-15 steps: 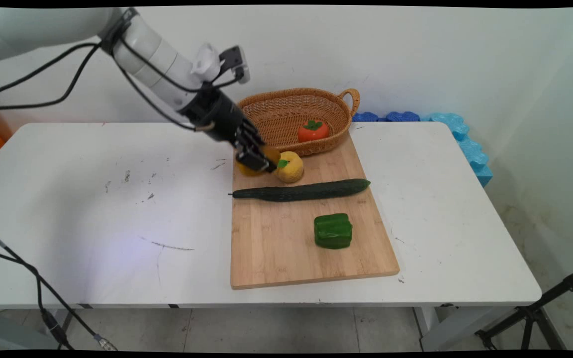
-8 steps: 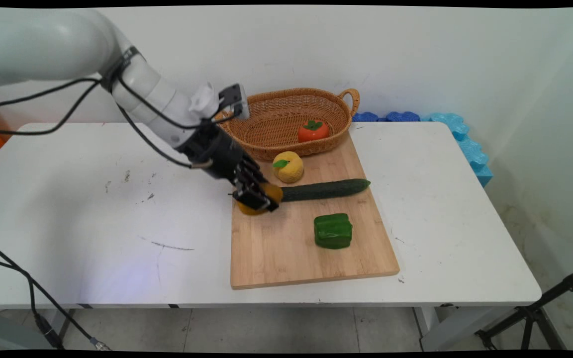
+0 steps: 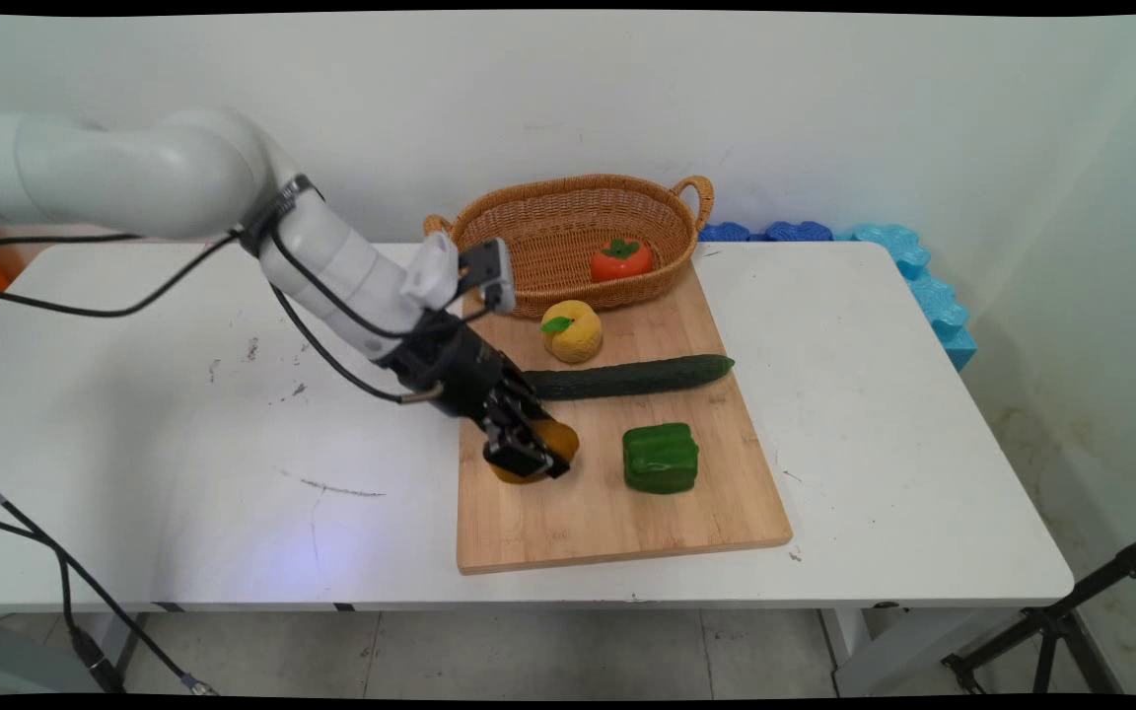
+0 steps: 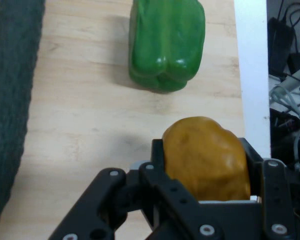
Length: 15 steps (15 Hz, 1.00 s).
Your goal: Place the picked object on the cutting board
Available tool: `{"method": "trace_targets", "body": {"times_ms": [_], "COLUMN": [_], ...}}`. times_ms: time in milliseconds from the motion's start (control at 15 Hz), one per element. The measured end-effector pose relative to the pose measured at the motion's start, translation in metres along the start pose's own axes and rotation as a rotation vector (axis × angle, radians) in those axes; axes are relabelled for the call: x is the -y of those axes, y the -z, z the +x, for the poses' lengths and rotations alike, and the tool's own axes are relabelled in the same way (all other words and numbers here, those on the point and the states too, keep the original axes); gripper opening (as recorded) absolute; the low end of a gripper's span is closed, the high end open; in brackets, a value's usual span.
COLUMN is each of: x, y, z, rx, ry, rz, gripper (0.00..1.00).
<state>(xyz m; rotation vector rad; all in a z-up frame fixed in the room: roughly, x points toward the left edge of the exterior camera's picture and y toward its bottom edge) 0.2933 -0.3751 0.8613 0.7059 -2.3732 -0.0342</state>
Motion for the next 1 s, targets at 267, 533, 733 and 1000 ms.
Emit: {"method": "trace_targets", "body": {"times_ms": [267,533,733,1000], "x": [0.002,0.008,0.012,0.015], "y": [-0.026,-0.044,-0.051,-0.056], "z": [-0.007,-0.013,-0.015,-0.017], "rx": [-0.004,-0.008,-0.011,-0.015], "ry": [-0.039,-0.075,-0.098,-0.128], "rz": [0.000,0.010,0.017,0.022], "gripper": [0.00,0.00,0.00,1.00]}}
